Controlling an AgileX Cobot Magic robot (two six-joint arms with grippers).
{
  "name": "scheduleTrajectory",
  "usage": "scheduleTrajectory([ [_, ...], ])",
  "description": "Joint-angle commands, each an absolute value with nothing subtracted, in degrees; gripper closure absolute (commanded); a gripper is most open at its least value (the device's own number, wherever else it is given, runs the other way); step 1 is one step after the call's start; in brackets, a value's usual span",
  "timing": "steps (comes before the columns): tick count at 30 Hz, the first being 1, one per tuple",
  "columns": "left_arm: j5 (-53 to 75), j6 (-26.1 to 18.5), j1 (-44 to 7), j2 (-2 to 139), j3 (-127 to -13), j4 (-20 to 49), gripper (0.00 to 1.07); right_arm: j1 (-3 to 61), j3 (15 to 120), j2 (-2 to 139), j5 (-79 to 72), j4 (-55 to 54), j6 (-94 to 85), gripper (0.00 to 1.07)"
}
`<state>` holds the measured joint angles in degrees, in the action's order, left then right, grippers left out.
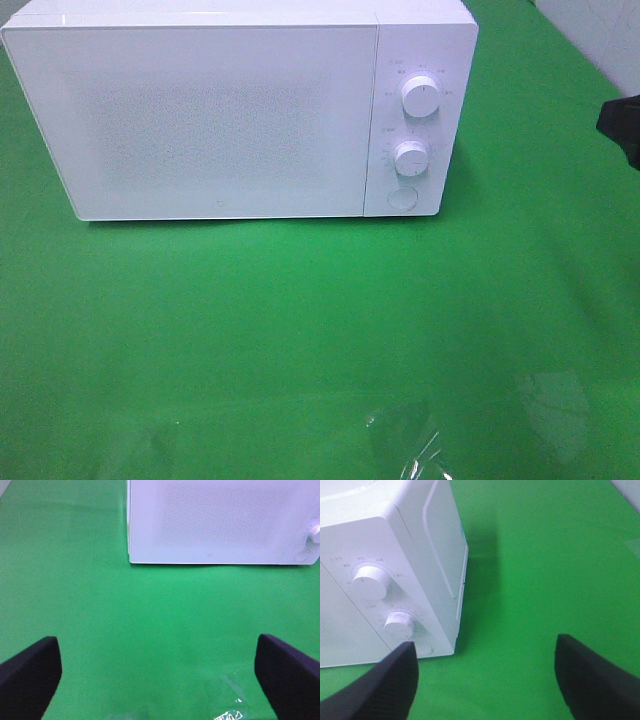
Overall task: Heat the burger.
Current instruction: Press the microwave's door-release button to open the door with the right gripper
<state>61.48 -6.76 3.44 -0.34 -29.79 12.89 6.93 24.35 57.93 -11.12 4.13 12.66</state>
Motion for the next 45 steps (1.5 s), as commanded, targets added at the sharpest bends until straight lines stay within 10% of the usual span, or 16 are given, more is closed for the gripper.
scheduleTrajectory([
  [1,61.13,-6.93,3.55,-1.20,-29.56,13.46,0.10,6.82,22.52,61.65,-21.72,4.35,13.29,0.34],
  [14,61.13,-6.93,3.55,-1.20,-29.56,13.46,0.10,7.79,22.00,76.83,-41.83,3.78,8.25,0.34],
  [34,61.13,-6.88,3.55,-1.20,-29.56,13.46,0.10,37.93,22.00,95.97,-64.17,-37.07,-11.92,0.34],
  [45,61.13,-6.88,3.55,-1.20,-29.56,13.46,0.10,44.29,24.87,99.58,-65.72,-45.55,-16.27,0.34],
])
